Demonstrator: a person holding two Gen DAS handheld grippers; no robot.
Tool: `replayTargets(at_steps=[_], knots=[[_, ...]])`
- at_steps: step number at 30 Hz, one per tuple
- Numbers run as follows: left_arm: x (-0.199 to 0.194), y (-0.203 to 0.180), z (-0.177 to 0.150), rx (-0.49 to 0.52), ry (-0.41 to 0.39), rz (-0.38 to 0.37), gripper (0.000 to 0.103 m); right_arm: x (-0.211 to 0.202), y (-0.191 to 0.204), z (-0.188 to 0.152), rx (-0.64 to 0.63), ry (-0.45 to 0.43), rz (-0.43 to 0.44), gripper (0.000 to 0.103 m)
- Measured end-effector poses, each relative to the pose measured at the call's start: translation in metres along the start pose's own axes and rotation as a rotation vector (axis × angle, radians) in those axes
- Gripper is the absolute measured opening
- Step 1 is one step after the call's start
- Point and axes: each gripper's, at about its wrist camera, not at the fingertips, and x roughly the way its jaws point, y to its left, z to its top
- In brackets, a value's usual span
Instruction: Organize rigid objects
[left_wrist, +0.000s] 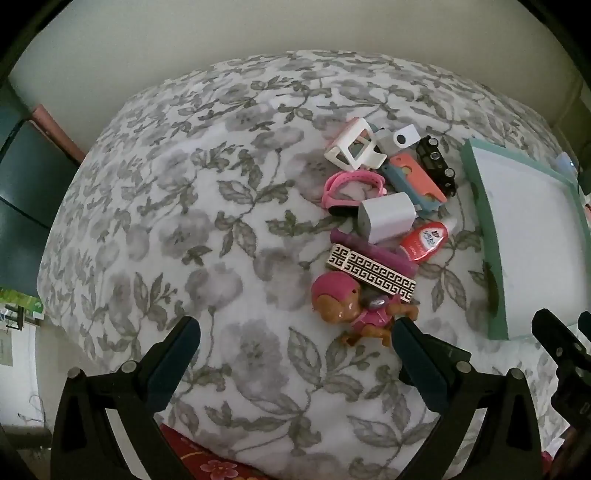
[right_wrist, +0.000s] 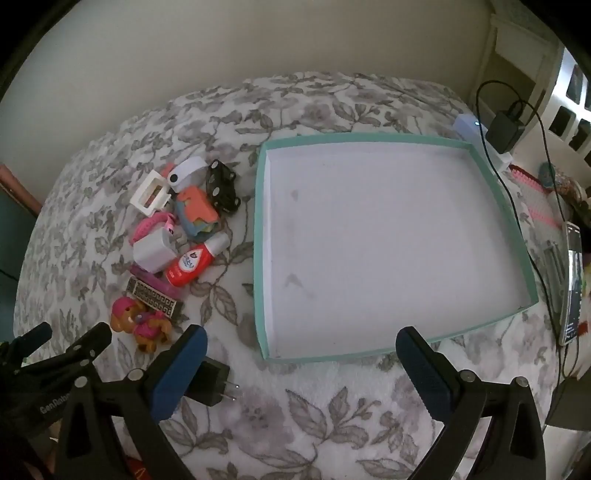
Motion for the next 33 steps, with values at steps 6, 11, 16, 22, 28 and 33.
replayTargets(at_steps=[6,11,16,22,28,33], knots=[[0.0004,0.0024,0.0011,-0.027,0.004,0.002,0.103,0.0006,0.0020,-0.0018,-0.003,0.000,-0.005,0.103],[-0.0022,0.0003,0.0015,-0.045,-0.001,-0.004,0.103,0.0020,0.0045,-0.0027,-0.016,0.008,-0.008,0.103],[0.0004,0.0032,0.0008,-0.066,0.008,0.000,0.103,0.0020,0.0059,-0.0028,-0.028,0.008,-0.008,0.103],[0.0010,0.0046,0.0015,-0.081,0.012,0.007,0.103,0.0028,0.0066,-0.0029,-0.034,0.015,-0.007,0.103],[0.0014,0.0044,0.0007,-0.082,0.012,0.007,0.103,0.0032,0.0072,-0.0035,-0.037,0.017,-0.007,0.103],[0.0019,0.0042,0.0004,-0.081,0.013,0.009,0.103,0.0040,0.0076,-0.0036,-0.040,0.019,-0.008,0.103]])
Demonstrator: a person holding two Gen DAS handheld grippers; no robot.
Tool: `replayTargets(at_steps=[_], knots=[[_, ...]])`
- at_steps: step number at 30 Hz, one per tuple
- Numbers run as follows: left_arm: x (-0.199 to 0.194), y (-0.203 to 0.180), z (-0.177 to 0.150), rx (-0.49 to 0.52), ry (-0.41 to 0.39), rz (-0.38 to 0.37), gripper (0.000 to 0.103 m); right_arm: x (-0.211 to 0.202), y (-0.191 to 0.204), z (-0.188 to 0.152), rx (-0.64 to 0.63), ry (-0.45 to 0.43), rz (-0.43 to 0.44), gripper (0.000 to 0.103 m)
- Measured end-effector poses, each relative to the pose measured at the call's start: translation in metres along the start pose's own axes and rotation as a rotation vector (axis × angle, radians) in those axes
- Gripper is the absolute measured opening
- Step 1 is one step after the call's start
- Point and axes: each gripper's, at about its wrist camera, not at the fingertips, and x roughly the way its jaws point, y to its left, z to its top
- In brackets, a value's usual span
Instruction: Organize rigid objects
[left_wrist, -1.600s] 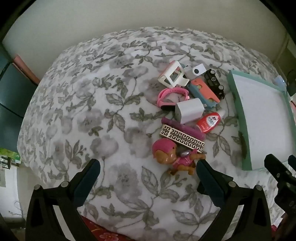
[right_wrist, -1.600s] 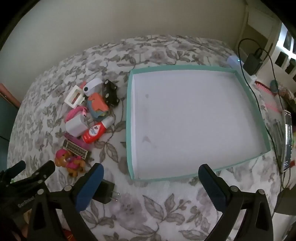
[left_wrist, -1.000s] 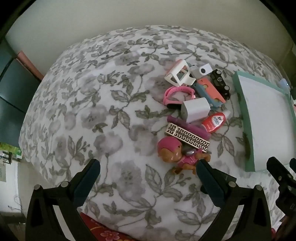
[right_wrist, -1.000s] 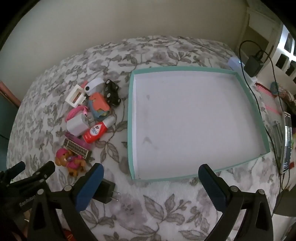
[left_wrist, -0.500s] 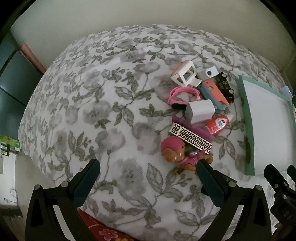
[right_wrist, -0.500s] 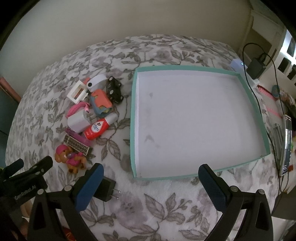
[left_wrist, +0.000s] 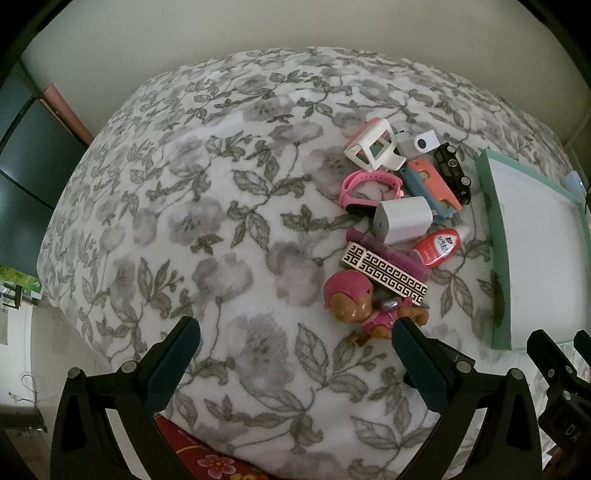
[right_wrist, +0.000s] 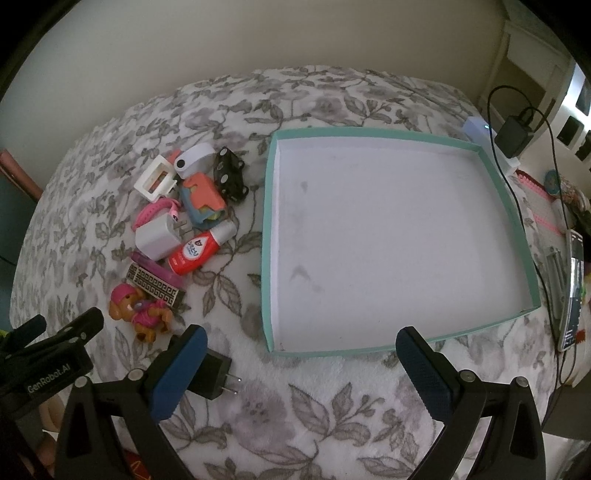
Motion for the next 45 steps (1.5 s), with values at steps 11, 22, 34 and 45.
replayTargets(at_steps=[11,22,34,45], knots=[[0.0003,0.0017,-0.0010,0.002,0.000,0.000,0.103,0.0027,0.0004,-0.0010,-0.001,0.006,0.001,0.103],[0.0016,0.0032,-0.0018,0.004,0.002,0.003,0.103,0.0047,0.0007,-0.0006,-0.001,0.017,0.001,0.103],[0.0012,0.0018,0.0003,0.012,0.010,0.012,0.103,0.0074,0.0009,-0.0017,0.002,0.021,0.001,0.103],[0.0012,0.0022,0.0003,0.009,0.010,0.009,0.103,0.0085,0.0008,-0.0022,0.002,0.027,0.002,0.103]])
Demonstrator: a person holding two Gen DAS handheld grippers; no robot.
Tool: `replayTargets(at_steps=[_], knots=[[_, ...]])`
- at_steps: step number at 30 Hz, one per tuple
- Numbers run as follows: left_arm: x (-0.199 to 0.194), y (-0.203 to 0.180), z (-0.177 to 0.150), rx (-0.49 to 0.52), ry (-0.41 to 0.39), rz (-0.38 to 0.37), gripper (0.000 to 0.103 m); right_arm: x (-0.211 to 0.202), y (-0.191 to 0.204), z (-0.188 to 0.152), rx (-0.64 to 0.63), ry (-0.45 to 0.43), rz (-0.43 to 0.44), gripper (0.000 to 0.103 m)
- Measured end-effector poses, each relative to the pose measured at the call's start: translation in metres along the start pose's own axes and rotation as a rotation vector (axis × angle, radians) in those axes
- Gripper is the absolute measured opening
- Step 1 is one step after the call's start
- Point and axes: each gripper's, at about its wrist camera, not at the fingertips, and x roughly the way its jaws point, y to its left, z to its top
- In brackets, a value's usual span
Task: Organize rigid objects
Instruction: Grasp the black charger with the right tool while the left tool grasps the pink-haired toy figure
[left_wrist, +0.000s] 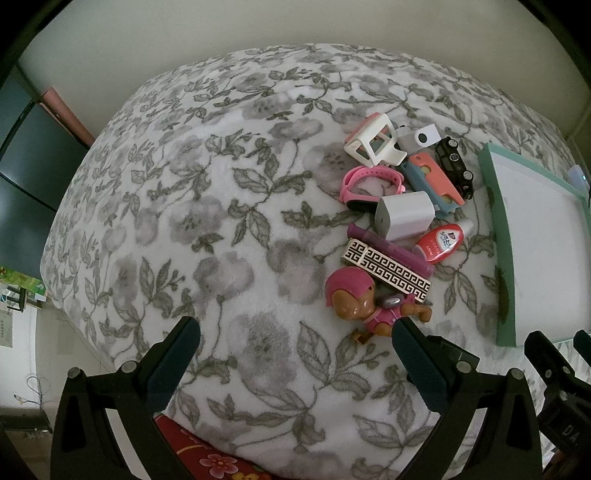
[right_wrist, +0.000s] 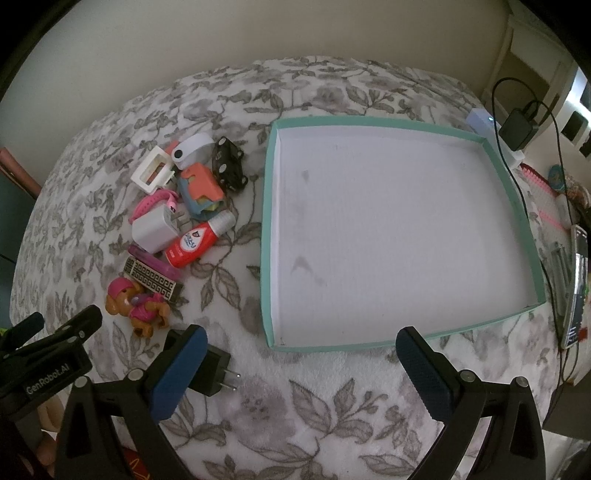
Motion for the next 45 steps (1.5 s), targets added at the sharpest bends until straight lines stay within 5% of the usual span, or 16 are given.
replayTargets(at_steps=[5,15,25,37,45], knots=[[0.000,0.018,0.002,-0.084,-0.006,0.015,0.103,-0.004,0.010,-0.002,-0.027,-0.002,0.090,0.103],[0.014,0.030,0.002,-0.147,0.059,0.022,0.103,0.022,0.055,-0.016,-0.128,0.133,0.198,0.103],[0.026,0.026,0.003,-0.150,0.112,0.005,0.103,0.065,0.077,-0.024,-0.164,0.253,0.145,0.103],[0.029,0.020,0.003,-0.132,0.118,0.005,0.103,0.091,0.090,-0.025,-0.189,0.249,0.075,0.103],[0.028,0.003,0.008,-0.073,0.089,-0.018,0.103,0.080,0.079,-0.024,-0.145,0.217,0.094,0.084]])
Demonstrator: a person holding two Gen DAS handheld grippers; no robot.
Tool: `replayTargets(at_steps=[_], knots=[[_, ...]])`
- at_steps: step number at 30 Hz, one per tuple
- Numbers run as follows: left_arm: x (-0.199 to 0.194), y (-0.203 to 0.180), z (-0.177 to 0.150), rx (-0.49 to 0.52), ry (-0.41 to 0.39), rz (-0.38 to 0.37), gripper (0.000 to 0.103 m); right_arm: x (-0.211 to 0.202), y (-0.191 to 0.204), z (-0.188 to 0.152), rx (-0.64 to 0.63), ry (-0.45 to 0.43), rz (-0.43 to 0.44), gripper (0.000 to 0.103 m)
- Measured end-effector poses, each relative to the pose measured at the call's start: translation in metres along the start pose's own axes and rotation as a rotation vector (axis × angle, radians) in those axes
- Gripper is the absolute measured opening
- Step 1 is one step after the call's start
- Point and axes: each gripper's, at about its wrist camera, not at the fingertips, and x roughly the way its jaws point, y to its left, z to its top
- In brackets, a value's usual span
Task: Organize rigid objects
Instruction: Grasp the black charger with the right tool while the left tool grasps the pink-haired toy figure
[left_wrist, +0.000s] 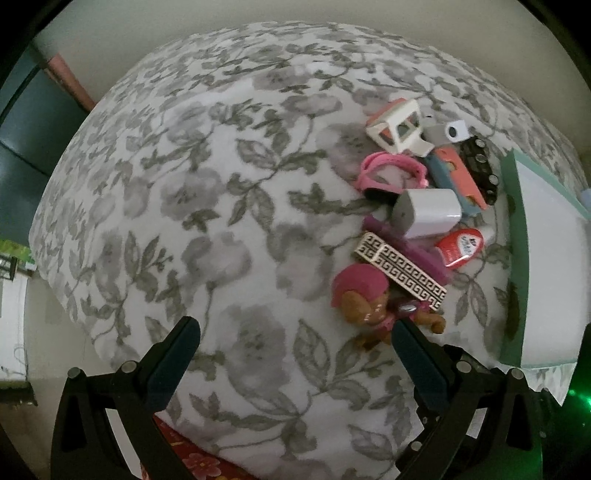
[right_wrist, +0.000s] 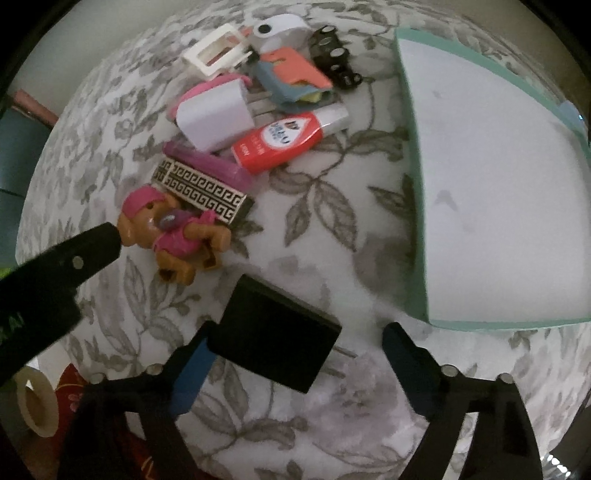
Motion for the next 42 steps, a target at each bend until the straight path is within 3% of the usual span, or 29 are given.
replayTargets(at_steps=[4,12,29,35,38,42], knots=[[0.002,-0.008,0.002,0.031,-0.007,-0.012,0.103,-0.002,-0.002,-0.001,-0.011,-0.004,0.008,0.075],[0.009,-0.022,0.002,0.105,0.003,-0.035,0.103,-0.009,-0.014,-0.001,0.042,-0.003,0.044,0.075],[0.030,-0.059,0.002,0.258,0.009,0.014,0.102,-0.016,-0.032,-0.006,0.091,0.033,0.076,0.075],[0.031,-0.073,0.004,0.288,-0.010,-0.008,0.092,-0.013,-0.031,-0.005,0.099,0.042,0.078,0.075],[0.027,-0.082,0.004,0.303,-0.013,-0.052,0.076,-0.013,-0.029,-0.006,0.100,0.042,0.075,0.075],[0.024,-0.088,0.003,0.306,-0.016,-0.038,0.076,-0.012,-0.032,-0.004,0.106,0.043,0.079,0.075]])
